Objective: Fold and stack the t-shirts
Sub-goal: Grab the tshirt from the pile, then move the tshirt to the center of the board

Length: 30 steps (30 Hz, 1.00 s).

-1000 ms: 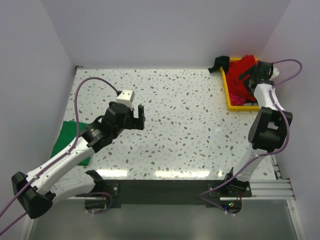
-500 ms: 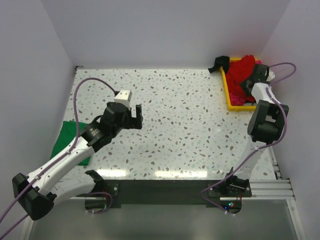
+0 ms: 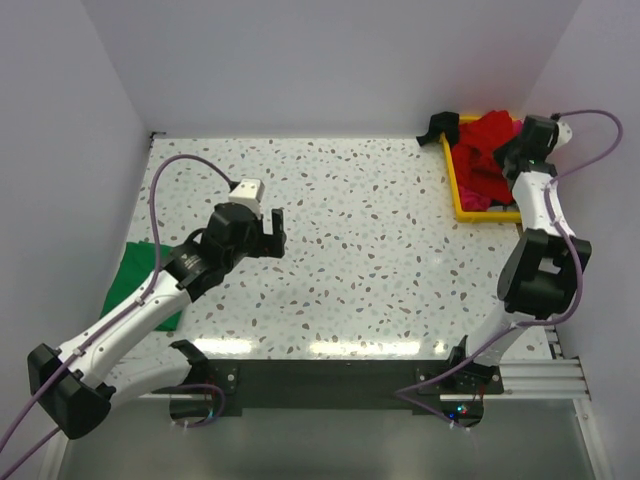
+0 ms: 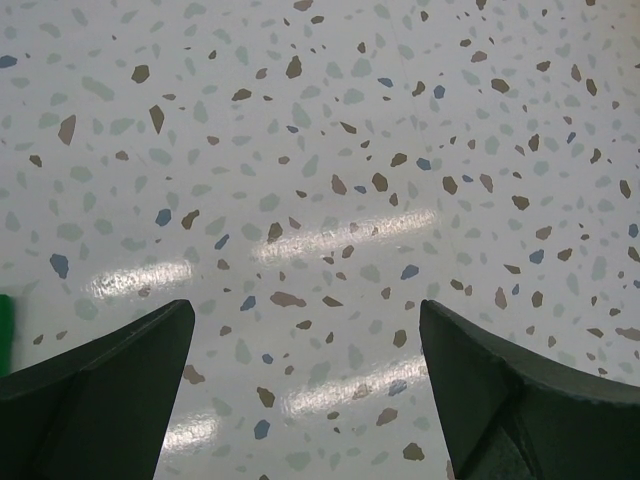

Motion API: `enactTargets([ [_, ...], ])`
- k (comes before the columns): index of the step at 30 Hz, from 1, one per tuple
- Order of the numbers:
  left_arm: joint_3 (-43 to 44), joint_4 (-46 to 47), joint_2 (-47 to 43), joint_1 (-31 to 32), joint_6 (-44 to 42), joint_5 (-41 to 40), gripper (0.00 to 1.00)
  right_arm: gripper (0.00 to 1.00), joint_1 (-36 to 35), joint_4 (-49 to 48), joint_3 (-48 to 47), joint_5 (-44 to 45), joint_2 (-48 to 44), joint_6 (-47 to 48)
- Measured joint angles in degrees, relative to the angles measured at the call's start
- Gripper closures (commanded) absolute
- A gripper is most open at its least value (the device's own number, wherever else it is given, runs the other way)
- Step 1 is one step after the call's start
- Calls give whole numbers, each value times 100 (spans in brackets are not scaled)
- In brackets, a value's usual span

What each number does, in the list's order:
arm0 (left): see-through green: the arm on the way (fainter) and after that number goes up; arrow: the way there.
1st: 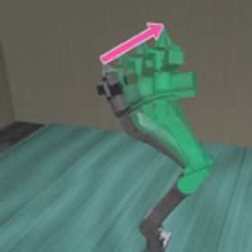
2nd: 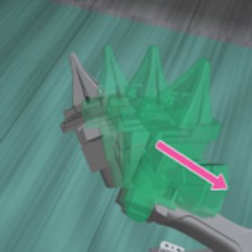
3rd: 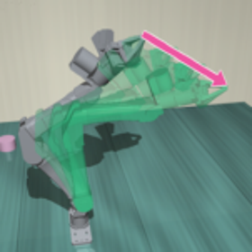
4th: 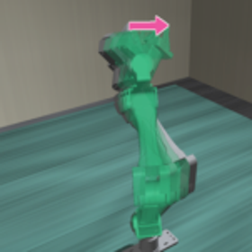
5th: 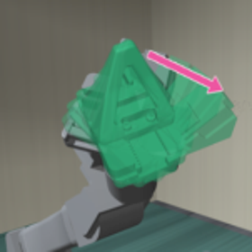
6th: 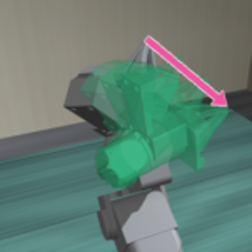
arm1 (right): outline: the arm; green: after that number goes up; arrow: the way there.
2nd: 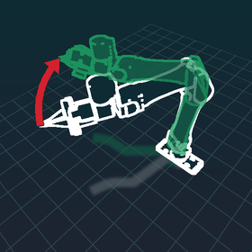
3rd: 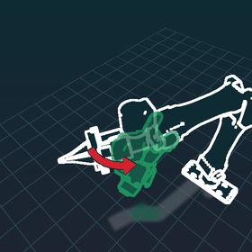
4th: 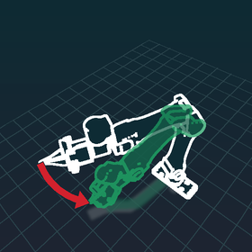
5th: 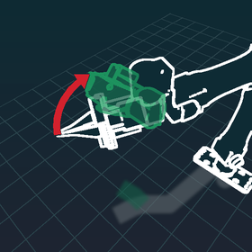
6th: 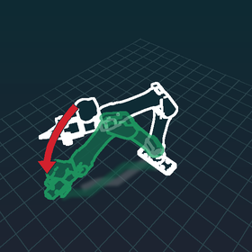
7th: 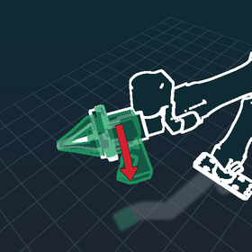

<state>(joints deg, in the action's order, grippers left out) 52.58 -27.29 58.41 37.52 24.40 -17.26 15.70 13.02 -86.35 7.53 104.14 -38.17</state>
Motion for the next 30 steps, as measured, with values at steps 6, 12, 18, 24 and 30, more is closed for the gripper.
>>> enactTargets([
  [6,0,7,72,-55,0,81,0,95,-35,-269,157,-4,-1073,7],
  [12,0,24,85,-140,0,138,0,95,-319,-271,-168,-107,-1637,168],
  [18,0,24,85,-195,0,170,0,95,-1016,-20,-1106,-345,-1786,455],
  [24,0,26,85,-227,0,229,0,94,-1904,-68,-1880,-748,-2061,610],
  [30,0,28,83,-234,0,282,0,92,-2627,-216,-2629,-1132,-2157,603],
])
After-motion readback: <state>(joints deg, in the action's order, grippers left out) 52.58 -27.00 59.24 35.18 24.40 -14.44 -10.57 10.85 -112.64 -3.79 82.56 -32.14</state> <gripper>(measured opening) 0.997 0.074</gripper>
